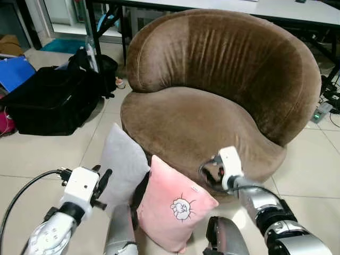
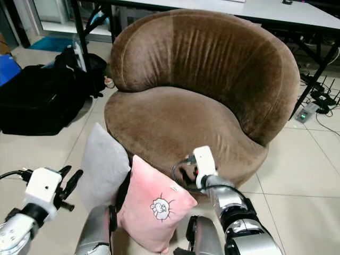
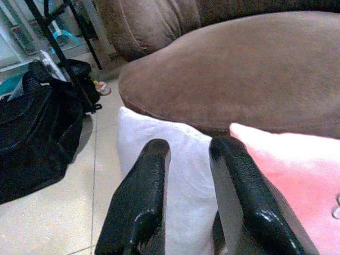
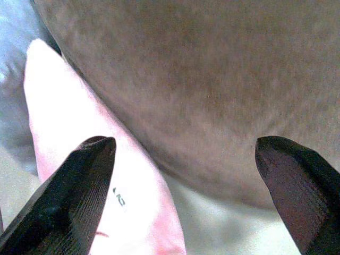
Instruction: Move the pillow to the sofa from floor
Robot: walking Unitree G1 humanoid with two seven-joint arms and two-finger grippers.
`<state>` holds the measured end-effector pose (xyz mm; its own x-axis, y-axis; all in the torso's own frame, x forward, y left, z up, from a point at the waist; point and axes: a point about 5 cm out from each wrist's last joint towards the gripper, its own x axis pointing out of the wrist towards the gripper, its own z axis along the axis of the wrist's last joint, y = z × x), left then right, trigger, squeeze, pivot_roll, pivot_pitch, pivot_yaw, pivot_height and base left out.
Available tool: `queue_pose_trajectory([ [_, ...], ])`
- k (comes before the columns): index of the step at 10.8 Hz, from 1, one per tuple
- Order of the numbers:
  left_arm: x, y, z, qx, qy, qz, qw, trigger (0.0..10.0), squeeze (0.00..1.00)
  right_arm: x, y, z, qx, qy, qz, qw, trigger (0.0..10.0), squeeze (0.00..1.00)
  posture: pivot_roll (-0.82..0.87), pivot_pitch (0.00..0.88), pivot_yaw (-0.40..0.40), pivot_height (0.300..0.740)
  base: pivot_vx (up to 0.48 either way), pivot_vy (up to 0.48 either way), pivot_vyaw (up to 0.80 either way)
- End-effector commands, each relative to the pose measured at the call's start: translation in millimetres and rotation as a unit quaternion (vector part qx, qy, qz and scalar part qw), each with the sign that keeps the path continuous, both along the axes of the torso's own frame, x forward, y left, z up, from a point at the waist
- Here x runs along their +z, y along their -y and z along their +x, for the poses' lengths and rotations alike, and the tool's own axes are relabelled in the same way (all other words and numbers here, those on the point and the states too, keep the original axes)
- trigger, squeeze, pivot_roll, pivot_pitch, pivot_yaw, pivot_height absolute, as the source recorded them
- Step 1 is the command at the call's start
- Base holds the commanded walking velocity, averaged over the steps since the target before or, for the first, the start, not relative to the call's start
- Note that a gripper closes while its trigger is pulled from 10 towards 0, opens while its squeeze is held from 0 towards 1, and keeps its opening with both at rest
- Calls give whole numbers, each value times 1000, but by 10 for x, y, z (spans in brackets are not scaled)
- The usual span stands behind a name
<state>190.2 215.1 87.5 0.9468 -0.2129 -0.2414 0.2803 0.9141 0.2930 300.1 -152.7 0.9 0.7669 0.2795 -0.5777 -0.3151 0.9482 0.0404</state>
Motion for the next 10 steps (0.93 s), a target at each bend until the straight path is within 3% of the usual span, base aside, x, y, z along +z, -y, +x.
queue_pose_trajectory([
  [1, 73, -23, -55, -13, -2, 3, 1000, 10000, 0, 27, 8, 34, 0, 8, -4, 1000, 10000, 1000, 321, 68, -58, 553, 0, 0, 0],
  [5, 416, -158, -173, -59, -20, 5, 998, 10000, 0, -24, -129, 6, 4, -5, 20, 1000, 10000, 1000, 425, 199, -4, 553, 0, 0, 0],
  [7, 502, -280, -152, -76, -39, 29, 996, 10000, 0, 23, -176, 59, 6, 11, -1, 1000, 10000, 1000, 457, 254, 31, 553, 0, 0, 0],
  [10, 753, -328, -52, -72, -26, 15, 997, 10000, 0, 130, -139, 171, -17, 30, -13, 999, 10000, 1000, 502, 267, 63, 553, 0, 0, 0],
])
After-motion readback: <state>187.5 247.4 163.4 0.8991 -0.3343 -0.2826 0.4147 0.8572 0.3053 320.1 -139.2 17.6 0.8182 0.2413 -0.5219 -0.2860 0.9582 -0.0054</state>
